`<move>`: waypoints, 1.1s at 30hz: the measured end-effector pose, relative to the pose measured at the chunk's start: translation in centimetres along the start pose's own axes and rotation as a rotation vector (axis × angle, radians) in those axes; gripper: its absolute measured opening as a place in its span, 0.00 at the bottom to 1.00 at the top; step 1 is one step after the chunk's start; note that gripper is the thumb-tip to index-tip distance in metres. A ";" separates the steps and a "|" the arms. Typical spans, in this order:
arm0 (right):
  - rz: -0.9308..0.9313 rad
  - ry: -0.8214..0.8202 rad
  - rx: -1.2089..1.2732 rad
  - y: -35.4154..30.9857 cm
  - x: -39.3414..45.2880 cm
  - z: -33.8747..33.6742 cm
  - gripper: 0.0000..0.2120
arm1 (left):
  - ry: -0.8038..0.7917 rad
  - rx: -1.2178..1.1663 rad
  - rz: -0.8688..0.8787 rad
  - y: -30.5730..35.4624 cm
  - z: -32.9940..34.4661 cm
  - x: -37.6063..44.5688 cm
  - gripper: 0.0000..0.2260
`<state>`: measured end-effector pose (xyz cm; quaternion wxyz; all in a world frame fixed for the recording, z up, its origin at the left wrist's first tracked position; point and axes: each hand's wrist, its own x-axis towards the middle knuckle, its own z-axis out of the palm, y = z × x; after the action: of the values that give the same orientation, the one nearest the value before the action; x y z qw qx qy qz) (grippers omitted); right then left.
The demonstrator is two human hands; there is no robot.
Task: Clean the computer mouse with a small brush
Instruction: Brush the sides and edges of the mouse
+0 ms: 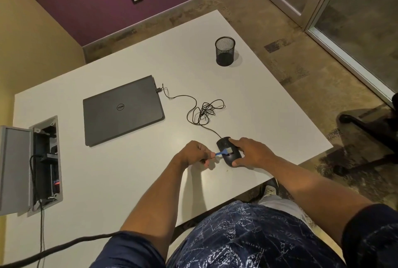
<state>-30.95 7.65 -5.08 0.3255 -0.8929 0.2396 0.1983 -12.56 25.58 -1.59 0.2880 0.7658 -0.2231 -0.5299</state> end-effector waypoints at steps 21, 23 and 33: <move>-0.006 -0.064 0.042 0.3 0.7 -1.7 0.46 | -0.060 0.037 -0.041 -0.5 -0.7 -1.1 0.04; -0.005 -0.060 0.043 0.2 0.7 -1.7 0.46 | 0.000 -0.072 -0.062 -0.8 -1.0 -1.2 0.09; 0.004 -0.057 0.042 -0.1 0.5 -1.6 0.47 | 0.105 -0.403 -0.372 -0.2 1.3 -1.5 0.10</move>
<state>-30.14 6.50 -4.13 0.3504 -0.8794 0.2360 0.2193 -14.32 26.38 -1.04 0.3435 0.7473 0.0463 -0.5669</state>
